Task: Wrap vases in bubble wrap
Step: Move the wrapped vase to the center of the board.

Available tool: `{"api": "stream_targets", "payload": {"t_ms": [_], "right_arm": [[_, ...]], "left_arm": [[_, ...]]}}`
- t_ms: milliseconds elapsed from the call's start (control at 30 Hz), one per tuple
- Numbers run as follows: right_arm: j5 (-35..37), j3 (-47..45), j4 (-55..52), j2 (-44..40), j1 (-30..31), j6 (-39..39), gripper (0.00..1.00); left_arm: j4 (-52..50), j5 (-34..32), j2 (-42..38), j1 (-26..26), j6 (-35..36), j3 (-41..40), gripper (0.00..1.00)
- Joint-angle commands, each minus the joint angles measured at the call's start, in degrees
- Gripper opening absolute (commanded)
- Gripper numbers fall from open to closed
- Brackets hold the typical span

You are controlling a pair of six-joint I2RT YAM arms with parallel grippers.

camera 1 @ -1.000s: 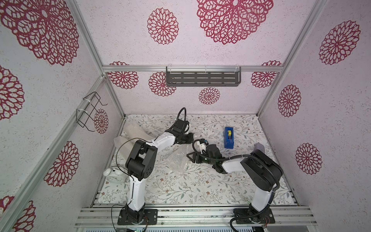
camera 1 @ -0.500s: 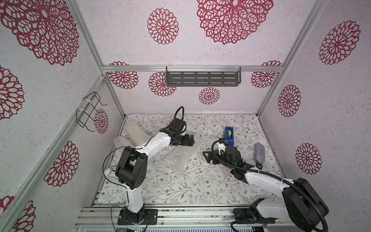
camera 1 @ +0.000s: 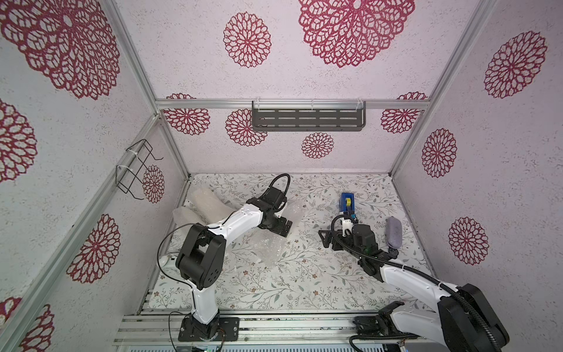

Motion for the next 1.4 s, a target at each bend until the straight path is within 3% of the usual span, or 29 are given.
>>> {"api": "stream_targets", "payload": {"t_ms": [0, 200, 467, 700, 900, 1200, 1300, 1367], "right_arm": [[-0.7, -0.1, 2.2, -0.1, 0.0, -0.3, 0.99], [-0.2, -0.4, 1.9, -0.7, -0.1, -0.3, 0.99], [4.0, -1.1, -1.1, -3.8, -0.2, -0.9, 0.99], [10.8, -2.9, -5.4, -9.6, -2.4, -0.3, 0.99], [12.8, -3.5, -9.0, -13.1, -5.1, -0.6, 0.99], [18.9, -3.6, -13.7, -16.5, -6.7, 0.6, 0.99], [21.7, -3.4, -15.7, -17.0, -7.6, 0.5, 0.99], [24.2, -3.1, -16.9, -17.0, -8.5, 0.1, 0.99]], "left_arm": [[-3.2, 2.3, 3.0, -0.6, 3.3, 1.7, 0.98], [-5.0, -3.1, 8.5, -0.7, 0.7, 4.5, 0.99], [-4.9, -9.7, 11.9, 3.1, -6.9, 8.0, 0.69], [-2.9, -8.9, 13.8, 11.3, -14.7, 11.3, 0.66], [-3.0, -8.2, 19.1, 16.8, -19.9, 20.3, 0.66], [-4.0, -7.8, 25.7, 23.2, -28.3, 31.2, 0.73], [-3.9, -7.7, 23.6, 23.2, -28.2, 30.7, 0.94], [-3.3, -7.4, 20.8, 23.2, -27.9, 29.1, 0.98]]}}
